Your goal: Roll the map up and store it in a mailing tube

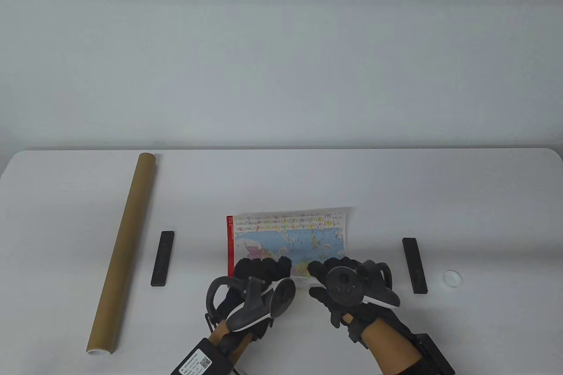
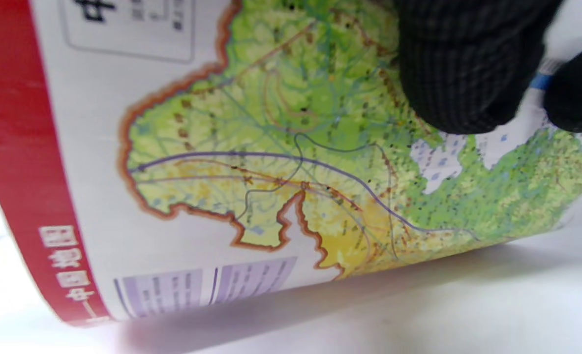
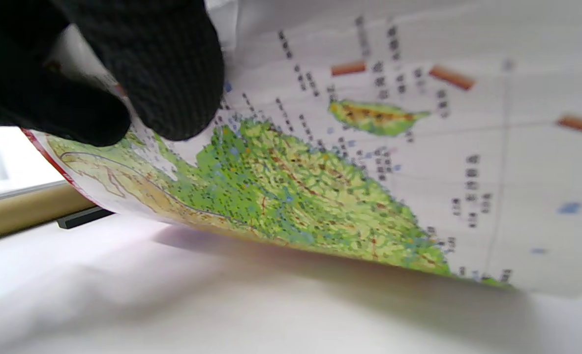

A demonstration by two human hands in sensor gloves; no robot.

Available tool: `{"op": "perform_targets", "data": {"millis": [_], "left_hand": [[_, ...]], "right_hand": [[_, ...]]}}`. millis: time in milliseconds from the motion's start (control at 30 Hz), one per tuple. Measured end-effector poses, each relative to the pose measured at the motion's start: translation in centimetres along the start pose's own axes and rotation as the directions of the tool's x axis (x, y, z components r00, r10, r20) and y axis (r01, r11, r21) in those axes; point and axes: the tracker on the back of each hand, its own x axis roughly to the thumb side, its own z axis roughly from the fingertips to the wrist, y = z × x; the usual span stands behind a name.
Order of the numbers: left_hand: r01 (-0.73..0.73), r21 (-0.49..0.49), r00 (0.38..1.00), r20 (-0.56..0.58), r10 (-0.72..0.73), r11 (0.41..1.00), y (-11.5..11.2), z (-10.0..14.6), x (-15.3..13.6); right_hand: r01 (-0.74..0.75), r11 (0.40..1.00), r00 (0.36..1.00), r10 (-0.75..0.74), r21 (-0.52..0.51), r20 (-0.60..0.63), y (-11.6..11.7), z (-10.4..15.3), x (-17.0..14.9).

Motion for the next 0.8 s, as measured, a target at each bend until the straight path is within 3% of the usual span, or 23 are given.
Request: {"op": "perform_targets", "data": {"millis": [200,367,467,667,800], "left_hand": [[-0.217,-0.108,0.976,-0.057,0.212,0.970,-0.6,-0.6,-1.7],[-0.355,-0.204,0.935,-0.070,0.348,0.912,-1.0,-0.8,-2.3],[-0.294,-0.177,0.956,-0.035,0.293,0.939,-1.0,-0.6,-1.9],[0.011,-0.007,0.999,0.033,-0.011,1.000,-0.3,0.2,-0.2],[0.087,0.136,0.993,0.064,-0.096,0.987,0.2,0.9,0.5]], "right_hand": [[-0.284,0.947,0.956,0.292,-0.148,0.038,-0.7,0.8,2.6],[-0.362,0.916,0.928,0.372,-0.175,0.031,-0.5,0.7,3.0],[-0.340,0.928,0.938,0.346,-0.154,0.015,-0.4,0.5,2.7],[-0.154,0.987,0.987,0.153,-0.035,-0.043,0.0,-0.2,1.1],[0.139,0.990,0.985,-0.135,0.038,-0.104,0.5,-0.4,-1.0]]}}
